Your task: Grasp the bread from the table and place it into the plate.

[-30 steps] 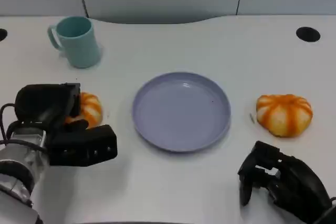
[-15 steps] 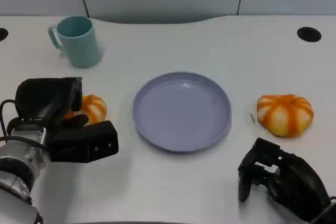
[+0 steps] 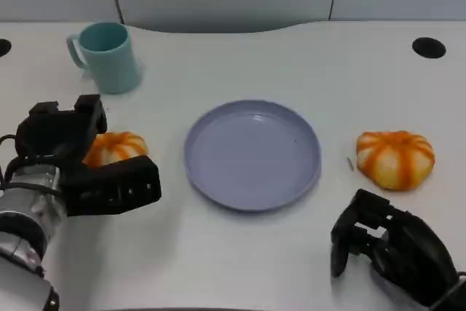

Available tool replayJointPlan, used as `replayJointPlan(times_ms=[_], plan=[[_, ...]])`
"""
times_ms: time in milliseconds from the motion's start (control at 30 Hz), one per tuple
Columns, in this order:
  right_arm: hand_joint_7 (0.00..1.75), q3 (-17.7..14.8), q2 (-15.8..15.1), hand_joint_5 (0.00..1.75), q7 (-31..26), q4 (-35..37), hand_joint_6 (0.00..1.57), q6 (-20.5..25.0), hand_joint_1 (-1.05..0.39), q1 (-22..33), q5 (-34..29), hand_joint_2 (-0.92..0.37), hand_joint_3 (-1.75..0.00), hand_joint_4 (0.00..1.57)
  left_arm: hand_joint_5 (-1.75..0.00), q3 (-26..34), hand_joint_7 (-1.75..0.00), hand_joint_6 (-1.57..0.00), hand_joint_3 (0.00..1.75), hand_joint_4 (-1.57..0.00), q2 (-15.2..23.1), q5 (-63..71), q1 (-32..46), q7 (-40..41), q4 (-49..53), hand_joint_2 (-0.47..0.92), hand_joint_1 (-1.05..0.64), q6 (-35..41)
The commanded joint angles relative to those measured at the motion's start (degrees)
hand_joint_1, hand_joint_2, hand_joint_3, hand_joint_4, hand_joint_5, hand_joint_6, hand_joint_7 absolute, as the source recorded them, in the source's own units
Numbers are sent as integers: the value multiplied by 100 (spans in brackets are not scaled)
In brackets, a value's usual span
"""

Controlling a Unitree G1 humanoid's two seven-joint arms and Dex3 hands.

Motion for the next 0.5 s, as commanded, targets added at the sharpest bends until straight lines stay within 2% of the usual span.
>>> replayJointPlan(times_ms=[33,133,200,233,500], plan=[[141,-48,-34,175,46,27,44,-87,-69,-41,45,-92,-31,56,-175,57,-135,0,25,0,62,-85,-130,-161,15,82,-105,55],[140,-12,-51,175,22,-66,44,-43,-70,2,9,-92,-30,56,-175,101,-140,0,20,0,5,-150,-182,-573,28,88,-105,155],[140,2,-58,175,-1,-94,44,-84,-70,16,-22,-92,-31,57,-175,101,-166,0,17,0,-22,-163,-202,-693,26,91,-105,192],[140,6,-59,175,-21,-103,44,-101,-70,22,-36,-92,-31,58,-175,102,-170,0,17,0,-30,-168,-206,-715,23,92,-105,202],[139,-17,-28,175,57,-213,45,19,-69,66,90,-92,-31,59,-175,74,-175,0,16,0,-157,-163,-221,-900,35,92,-105,346]])
